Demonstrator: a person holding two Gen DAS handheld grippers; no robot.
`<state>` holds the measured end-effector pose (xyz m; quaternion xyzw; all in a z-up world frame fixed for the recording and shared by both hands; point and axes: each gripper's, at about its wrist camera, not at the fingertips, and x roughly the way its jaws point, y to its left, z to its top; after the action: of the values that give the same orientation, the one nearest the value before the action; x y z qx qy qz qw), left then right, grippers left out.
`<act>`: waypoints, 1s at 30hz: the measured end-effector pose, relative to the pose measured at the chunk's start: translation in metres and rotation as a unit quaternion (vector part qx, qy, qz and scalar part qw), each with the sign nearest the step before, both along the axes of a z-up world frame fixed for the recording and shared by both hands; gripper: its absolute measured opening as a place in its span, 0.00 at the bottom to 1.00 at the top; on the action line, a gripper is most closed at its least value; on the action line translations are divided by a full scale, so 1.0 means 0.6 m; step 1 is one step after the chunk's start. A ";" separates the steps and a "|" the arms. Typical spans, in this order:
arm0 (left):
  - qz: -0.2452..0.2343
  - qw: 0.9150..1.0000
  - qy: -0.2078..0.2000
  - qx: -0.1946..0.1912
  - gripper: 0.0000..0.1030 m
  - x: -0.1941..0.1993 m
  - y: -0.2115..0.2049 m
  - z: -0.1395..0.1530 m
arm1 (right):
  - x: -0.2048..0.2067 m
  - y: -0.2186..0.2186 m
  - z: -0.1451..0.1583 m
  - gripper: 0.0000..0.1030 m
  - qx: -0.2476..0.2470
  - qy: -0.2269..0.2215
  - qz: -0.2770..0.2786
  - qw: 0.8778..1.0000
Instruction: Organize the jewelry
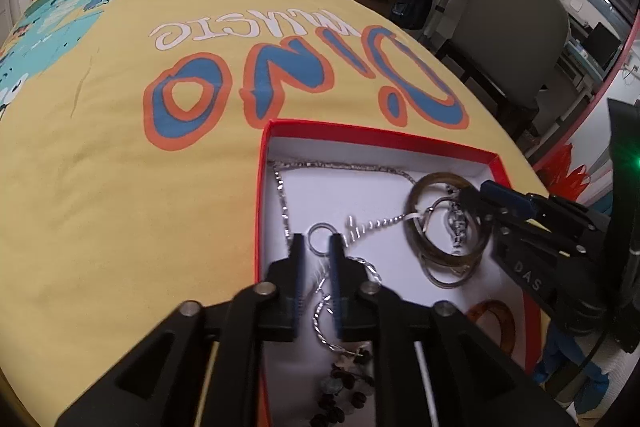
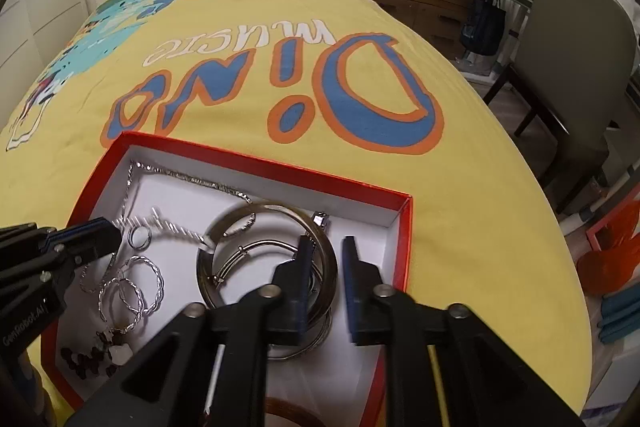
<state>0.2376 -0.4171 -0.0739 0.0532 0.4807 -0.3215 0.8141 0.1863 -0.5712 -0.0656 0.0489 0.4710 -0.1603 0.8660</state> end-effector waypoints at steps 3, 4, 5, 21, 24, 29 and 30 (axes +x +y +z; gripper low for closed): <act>-0.007 1.000 -0.001 -0.005 0.25 -0.008 0.002 0.009 | -0.004 0.001 0.008 0.35 0.003 -0.007 -0.001 1.000; -0.008 1.000 -0.005 -0.005 0.26 -0.013 0.004 0.014 | -0.005 0.003 0.011 0.37 0.001 -0.008 -0.001 1.000; -0.008 1.000 -0.007 -0.006 0.27 -0.016 0.007 0.018 | -0.008 0.006 0.015 0.37 -0.001 -0.010 -0.001 1.000; 0.020 0.998 -0.066 0.012 0.28 -0.140 0.164 0.105 | -0.134 0.099 0.110 0.47 0.025 -0.063 0.004 0.998; 0.025 0.997 -0.075 0.020 0.29 -0.165 0.196 0.114 | -0.165 0.129 0.123 0.51 0.033 -0.071 0.009 0.997; 0.036 0.995 -0.087 0.034 0.29 -0.211 0.250 0.126 | -0.208 0.177 0.132 0.51 0.041 -0.074 0.016 0.996; 0.038 0.995 -0.090 0.038 0.29 -0.219 0.260 0.127 | -0.217 0.185 0.134 0.51 0.043 -0.074 0.016 0.996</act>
<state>0.1061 -0.2613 0.0024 0.0944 0.4195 -0.2656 0.8629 0.0564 -0.4601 0.0146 0.0898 0.4125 -0.1219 0.8983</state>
